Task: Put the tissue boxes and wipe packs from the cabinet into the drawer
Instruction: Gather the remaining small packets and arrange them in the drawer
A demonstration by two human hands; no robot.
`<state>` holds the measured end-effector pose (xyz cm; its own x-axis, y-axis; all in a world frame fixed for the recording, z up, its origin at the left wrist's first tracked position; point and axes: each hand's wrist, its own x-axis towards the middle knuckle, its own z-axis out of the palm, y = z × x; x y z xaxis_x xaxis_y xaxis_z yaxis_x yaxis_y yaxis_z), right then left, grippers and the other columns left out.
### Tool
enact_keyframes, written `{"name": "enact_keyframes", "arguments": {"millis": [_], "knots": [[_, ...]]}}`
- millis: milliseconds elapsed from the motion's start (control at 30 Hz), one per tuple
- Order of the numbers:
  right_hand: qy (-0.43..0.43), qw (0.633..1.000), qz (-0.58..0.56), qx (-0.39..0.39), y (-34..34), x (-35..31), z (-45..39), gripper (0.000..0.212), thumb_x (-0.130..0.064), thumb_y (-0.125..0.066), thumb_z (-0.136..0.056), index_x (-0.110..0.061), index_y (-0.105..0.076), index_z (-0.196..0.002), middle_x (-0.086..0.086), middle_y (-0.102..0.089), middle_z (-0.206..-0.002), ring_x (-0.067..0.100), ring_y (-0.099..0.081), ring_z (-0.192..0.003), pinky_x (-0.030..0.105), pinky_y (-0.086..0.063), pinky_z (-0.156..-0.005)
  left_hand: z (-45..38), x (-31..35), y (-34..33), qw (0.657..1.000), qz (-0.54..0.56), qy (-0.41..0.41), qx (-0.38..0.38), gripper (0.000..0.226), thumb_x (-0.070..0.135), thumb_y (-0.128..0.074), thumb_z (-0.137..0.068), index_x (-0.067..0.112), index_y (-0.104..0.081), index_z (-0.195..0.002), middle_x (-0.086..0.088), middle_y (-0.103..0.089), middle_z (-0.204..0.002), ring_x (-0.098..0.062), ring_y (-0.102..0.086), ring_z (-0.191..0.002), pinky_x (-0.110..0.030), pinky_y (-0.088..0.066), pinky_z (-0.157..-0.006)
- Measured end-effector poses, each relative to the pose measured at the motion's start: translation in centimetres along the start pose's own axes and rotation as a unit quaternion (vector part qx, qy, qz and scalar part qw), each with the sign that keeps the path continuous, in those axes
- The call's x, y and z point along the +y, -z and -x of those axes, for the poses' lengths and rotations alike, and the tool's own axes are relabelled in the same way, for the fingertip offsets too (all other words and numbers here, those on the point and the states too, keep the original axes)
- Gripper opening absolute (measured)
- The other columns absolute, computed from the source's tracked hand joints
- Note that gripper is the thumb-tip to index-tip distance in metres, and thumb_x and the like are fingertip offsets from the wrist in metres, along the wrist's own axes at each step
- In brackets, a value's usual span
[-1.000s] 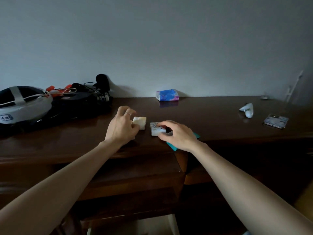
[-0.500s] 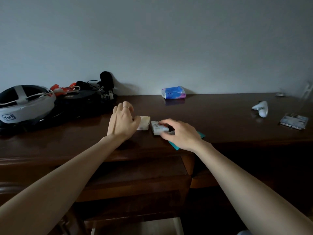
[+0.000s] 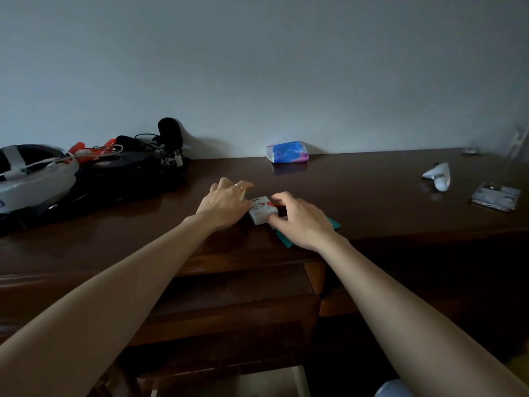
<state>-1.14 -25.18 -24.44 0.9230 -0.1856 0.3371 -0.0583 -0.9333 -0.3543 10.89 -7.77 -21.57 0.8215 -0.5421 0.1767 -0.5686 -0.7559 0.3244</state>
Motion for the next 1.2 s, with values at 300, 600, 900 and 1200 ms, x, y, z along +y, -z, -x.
{"name": "enact_keyframes", "arguments": {"millis": [300, 600, 900, 1200], "knots": [[-0.015, 0.999, 0.017, 0.048, -0.1, -0.2, 0.3, 0.056, -0.069, -0.044, -0.093, -0.032, -0.055, -0.134, -0.002, -0.069, -0.123, 0.023, -0.067, -0.107, 0.039, -0.049, -0.081, 0.7, 0.9, 1.9, 0.950, 0.253, 0.109, 0.147, 0.034, 0.016, -0.073, -0.071, 0.033, -0.066, -0.101, -0.004, -0.065, -0.114, -0.022, -0.064, -0.092, -0.036, -0.058, -0.083], [-0.026, 0.997, -0.003, 0.076, -0.3, -0.2, 1.0, 0.037, -0.035, -0.045, -0.099, -0.028, -0.062, -0.130, -0.003, -0.071, -0.118, 0.016, -0.062, -0.111, 0.040, -0.049, -0.090, -1.4, 4.7, 0.4, 0.991, -0.084, 0.096, -0.036, 0.070, 0.045, -0.068, -0.080, 0.019, -0.044, -0.141, -0.016, -0.048, -0.137, -0.040, -0.058, -0.117, -0.040, -0.043, -0.075], [-0.051, 0.980, 0.098, 0.163, -0.4, -1.0, 1.3, 0.038, -0.051, -0.038, -0.092, -0.022, -0.063, -0.087, -0.001, -0.066, -0.087, 0.020, -0.059, -0.089, 0.042, -0.045, -0.081, 2.3, 4.2, -0.2, 0.992, -0.086, 0.020, 0.087, 0.053, 0.034, -0.067, -0.085, 0.020, -0.047, -0.131, -0.011, -0.048, -0.127, -0.038, -0.065, -0.095, -0.036, -0.044, -0.068], [0.055, 0.947, -0.031, 0.314, 0.2, -3.0, 7.3, 0.031, -0.033, -0.043, -0.094, -0.020, -0.055, -0.068, -0.007, -0.060, -0.065, 0.013, -0.056, -0.058, 0.035, -0.045, -0.071, 14.8, 4.4, -2.0, 0.947, 0.142, -0.090, 0.275, 0.061, 0.044, -0.070, -0.076, 0.040, -0.044, -0.131, 0.010, -0.044, -0.129, -0.011, -0.062, -0.083, -0.023, -0.046, -0.055]]}}
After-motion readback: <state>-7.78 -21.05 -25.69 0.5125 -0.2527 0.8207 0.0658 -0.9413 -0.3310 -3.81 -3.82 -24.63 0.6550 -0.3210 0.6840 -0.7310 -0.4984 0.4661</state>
